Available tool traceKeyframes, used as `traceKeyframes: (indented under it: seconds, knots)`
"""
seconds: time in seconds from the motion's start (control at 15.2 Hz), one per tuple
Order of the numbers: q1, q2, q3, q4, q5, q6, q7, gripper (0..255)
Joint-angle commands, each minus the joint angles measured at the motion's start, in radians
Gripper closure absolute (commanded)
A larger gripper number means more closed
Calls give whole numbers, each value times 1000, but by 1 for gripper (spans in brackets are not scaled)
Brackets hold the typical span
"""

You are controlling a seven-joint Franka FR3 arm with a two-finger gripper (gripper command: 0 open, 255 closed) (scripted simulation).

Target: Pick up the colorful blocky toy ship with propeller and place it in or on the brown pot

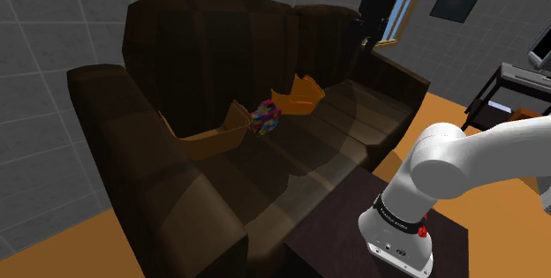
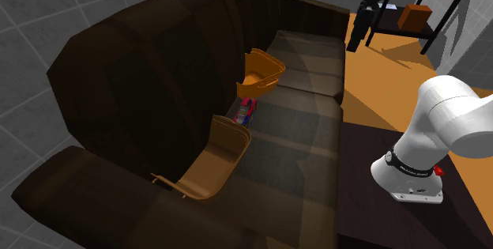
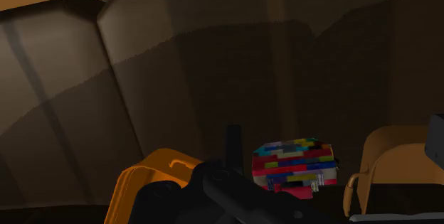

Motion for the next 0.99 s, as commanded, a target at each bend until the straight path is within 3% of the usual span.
traceKeyframes:
  seconds: [0.0, 0.46, 0.92]
  knots:
    - [0, 0, 0, 0, 0, 0, 0, 0]
    - [13, 137, -68, -88, -1, 260, -48, 0]
    - [36, 340, -134, -102, 24, 508, -112, 0]
